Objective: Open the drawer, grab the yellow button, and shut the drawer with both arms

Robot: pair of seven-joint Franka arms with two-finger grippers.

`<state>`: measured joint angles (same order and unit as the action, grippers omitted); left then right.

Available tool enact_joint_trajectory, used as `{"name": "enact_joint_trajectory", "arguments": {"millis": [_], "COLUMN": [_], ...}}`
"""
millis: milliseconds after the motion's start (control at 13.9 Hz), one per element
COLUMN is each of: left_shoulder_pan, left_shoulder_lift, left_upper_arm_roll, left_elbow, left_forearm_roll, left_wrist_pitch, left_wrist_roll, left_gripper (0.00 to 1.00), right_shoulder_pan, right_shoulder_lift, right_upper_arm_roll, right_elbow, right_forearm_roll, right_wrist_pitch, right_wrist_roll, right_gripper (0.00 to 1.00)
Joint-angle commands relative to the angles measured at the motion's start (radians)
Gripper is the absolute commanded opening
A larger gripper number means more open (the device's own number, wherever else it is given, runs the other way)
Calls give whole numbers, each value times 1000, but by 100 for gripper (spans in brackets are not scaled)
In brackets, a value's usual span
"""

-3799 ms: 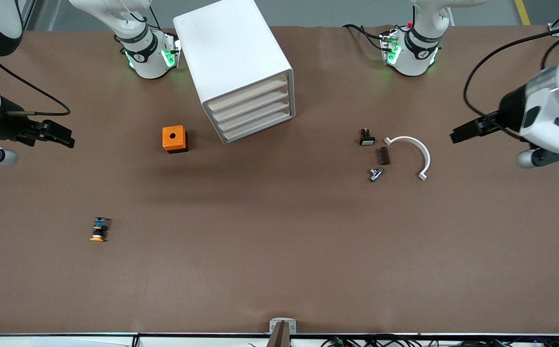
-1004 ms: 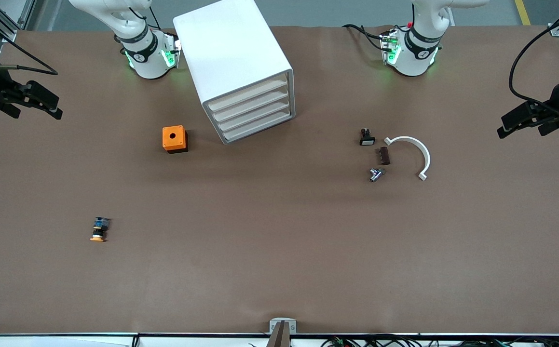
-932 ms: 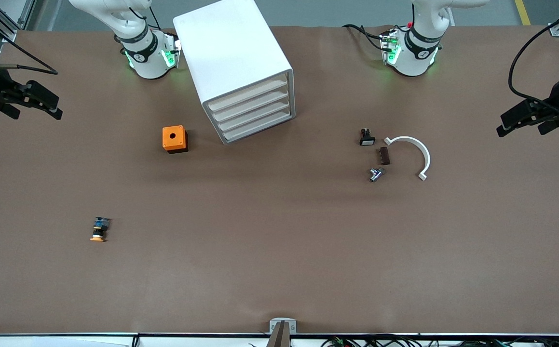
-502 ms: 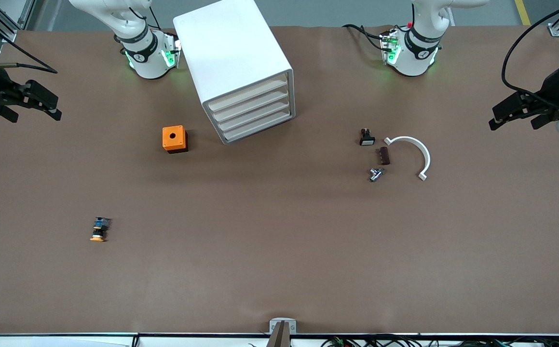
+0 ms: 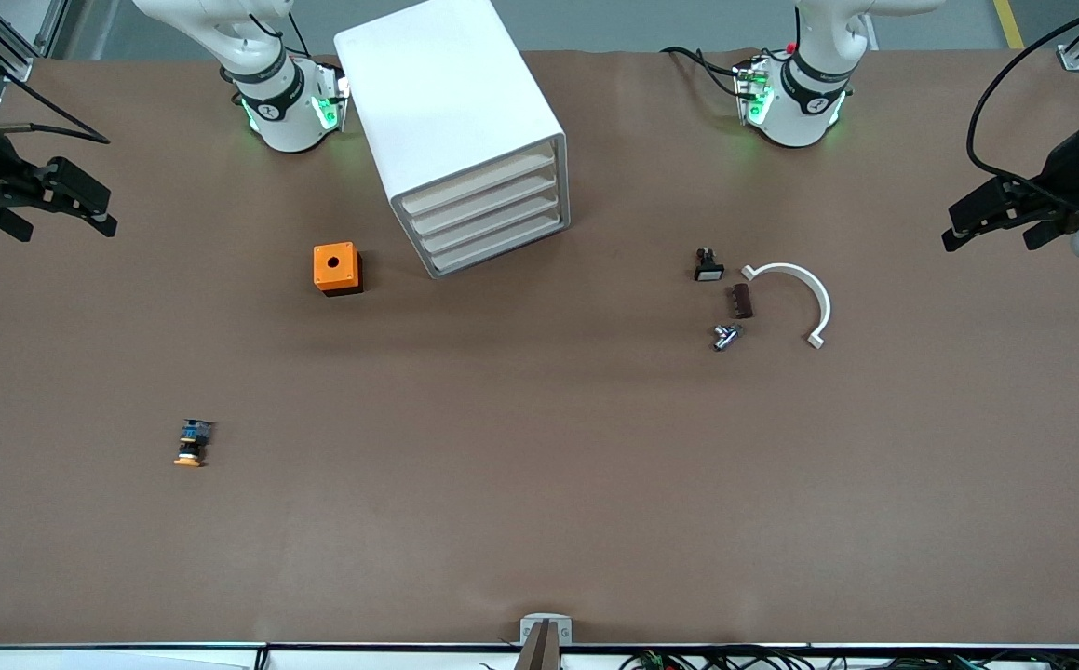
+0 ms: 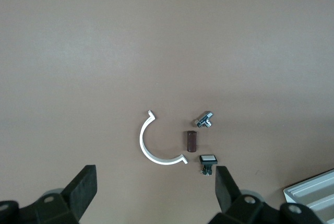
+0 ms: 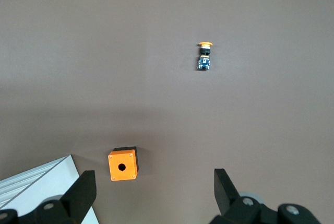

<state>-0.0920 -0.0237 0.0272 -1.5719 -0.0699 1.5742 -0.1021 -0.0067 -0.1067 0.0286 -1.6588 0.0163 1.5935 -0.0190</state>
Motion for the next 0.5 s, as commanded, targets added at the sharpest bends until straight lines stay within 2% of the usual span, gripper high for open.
{"name": "enact_joint_trajectory", "arguments": {"millis": [0, 430], "left_shoulder_pan": [5, 5], "left_shoulder_lift": [-2, 2], "left_upper_arm_roll": [-3, -3], "left_elbow": [32, 36], "left_forearm_roll": [24, 24], "left_wrist_pitch": [-16, -19], "left_wrist_roll": [1, -4], "left_gripper": [100, 100], "right_shoulder_pan": [-10, -10], "right_shoulder_lift": [-27, -25], "right_upper_arm_roll": [2, 2], "right_elbow": [-26, -27], "right_forearm_roll": [7, 7], "right_wrist_pitch": [3, -1], "right_wrist_roll": [-15, -15], "right_gripper": [100, 100]}}
